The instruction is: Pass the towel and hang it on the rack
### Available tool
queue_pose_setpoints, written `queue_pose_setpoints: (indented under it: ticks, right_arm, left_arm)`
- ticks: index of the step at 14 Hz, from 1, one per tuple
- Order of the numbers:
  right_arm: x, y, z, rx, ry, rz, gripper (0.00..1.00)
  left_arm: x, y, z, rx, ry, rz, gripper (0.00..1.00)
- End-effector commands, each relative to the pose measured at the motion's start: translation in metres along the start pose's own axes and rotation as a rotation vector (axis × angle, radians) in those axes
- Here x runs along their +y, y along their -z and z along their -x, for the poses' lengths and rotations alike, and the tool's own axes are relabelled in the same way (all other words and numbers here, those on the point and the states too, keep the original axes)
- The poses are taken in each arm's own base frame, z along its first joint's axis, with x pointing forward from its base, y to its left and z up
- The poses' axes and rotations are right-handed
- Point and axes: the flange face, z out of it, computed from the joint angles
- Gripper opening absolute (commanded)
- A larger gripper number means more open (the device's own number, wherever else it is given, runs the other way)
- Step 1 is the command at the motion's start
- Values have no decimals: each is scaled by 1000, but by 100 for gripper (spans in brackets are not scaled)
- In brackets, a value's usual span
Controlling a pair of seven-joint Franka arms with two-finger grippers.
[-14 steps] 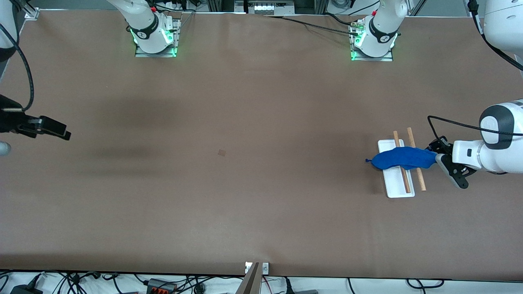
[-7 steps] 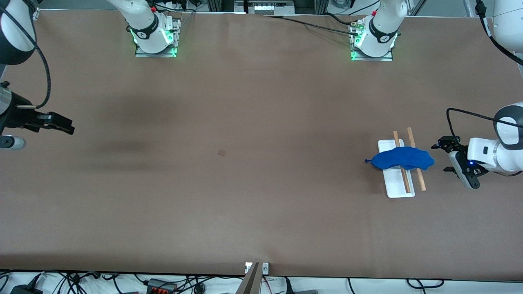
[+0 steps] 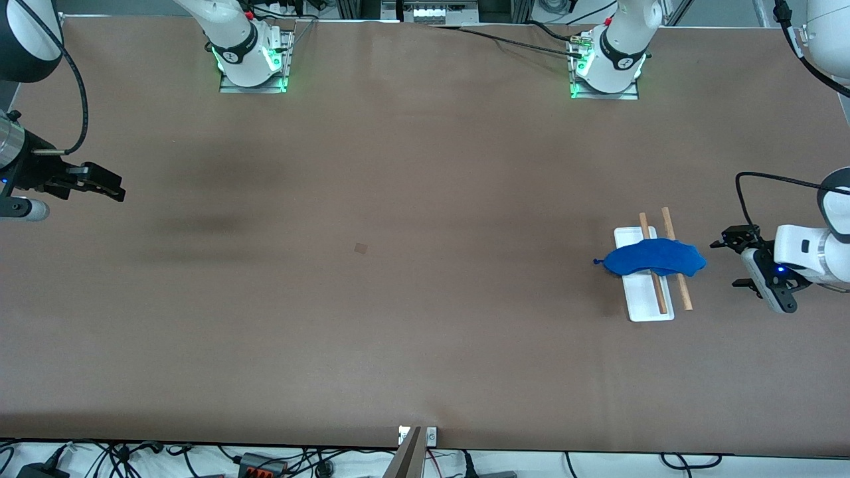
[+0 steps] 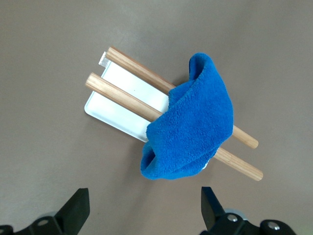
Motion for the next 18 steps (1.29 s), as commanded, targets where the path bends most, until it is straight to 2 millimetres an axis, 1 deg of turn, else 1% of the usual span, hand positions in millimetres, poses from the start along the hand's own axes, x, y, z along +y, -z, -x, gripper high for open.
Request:
queue_pose_setpoints:
  ticks: [1, 5, 6, 9, 10, 11, 12, 15, 16, 18]
  right_arm:
    - [1, 14, 4, 28, 13, 7, 100]
    - [-1, 24, 8, 47, 14, 6, 100]
    - [-1, 24, 8, 47, 16, 6, 100]
    - [1, 25, 8, 48, 7, 6, 100]
    - [1, 25, 8, 48, 5, 6, 100]
    - [3, 25, 8, 48, 1, 7, 100]
    - [9, 24, 8, 48, -8, 7, 100]
    - [8, 24, 8, 47, 1, 3, 100]
    - [7, 24, 8, 47, 4, 3, 100]
    - [7, 24, 9, 44, 11, 3, 100]
  left_arm:
    - [1, 21, -9, 9, 24, 9, 100]
    - [12, 57, -19, -5, 139, 30, 100]
    - [14, 62, -22, -5, 173, 27, 100]
    - [18, 64, -28, -6, 250, 47, 100]
    - [23, 78, -35, -10, 278, 41, 100]
    - [32, 88, -50, -26, 288, 44, 100]
    - [40, 98, -60, -41, 317, 44, 100]
    - [51, 118, -65, -94, 444, 54, 100]
    - [57, 123, -72, -103, 490, 54, 100]
    - [65, 131, -78, -104, 531, 44, 100]
